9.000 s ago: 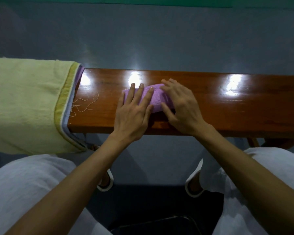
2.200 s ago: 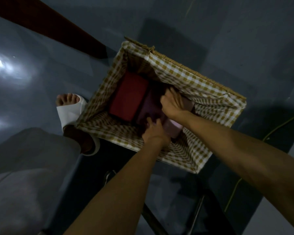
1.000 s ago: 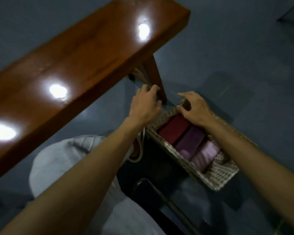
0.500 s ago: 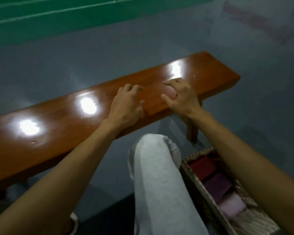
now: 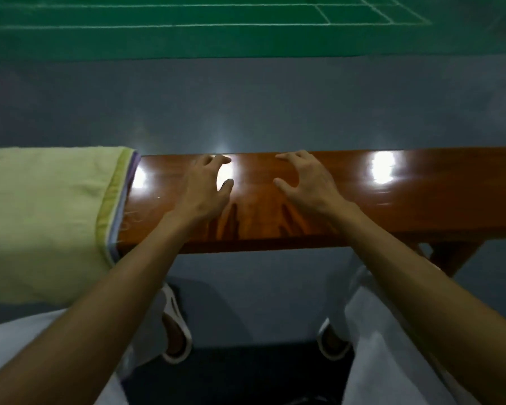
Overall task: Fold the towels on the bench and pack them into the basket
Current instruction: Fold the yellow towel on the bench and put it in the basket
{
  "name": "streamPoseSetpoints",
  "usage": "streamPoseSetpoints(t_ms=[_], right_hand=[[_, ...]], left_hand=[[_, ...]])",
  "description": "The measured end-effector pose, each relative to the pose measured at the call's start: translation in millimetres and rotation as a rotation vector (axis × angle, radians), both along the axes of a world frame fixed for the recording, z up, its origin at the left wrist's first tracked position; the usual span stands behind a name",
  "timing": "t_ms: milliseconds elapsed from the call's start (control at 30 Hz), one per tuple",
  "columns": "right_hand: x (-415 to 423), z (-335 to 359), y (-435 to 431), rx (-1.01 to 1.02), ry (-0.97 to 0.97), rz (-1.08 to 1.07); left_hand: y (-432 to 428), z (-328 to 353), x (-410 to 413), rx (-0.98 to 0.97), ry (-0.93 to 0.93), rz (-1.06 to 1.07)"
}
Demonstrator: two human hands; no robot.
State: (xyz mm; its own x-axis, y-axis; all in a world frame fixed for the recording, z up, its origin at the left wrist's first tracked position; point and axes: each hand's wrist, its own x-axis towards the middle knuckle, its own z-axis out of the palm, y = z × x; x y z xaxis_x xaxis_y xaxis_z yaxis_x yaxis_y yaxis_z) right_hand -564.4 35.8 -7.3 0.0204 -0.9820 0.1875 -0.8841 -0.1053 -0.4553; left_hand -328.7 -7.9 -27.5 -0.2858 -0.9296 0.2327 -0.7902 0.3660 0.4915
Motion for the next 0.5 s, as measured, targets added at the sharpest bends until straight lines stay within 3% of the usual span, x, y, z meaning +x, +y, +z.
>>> streamPoseSetpoints(t_ms=[500], right_hand=[[228.7,-15.3,-55.3,0.010,-0.037,0.326]], left_hand=[[17.2,-17.2,224.8,-0.120,-0.014,0.522]])
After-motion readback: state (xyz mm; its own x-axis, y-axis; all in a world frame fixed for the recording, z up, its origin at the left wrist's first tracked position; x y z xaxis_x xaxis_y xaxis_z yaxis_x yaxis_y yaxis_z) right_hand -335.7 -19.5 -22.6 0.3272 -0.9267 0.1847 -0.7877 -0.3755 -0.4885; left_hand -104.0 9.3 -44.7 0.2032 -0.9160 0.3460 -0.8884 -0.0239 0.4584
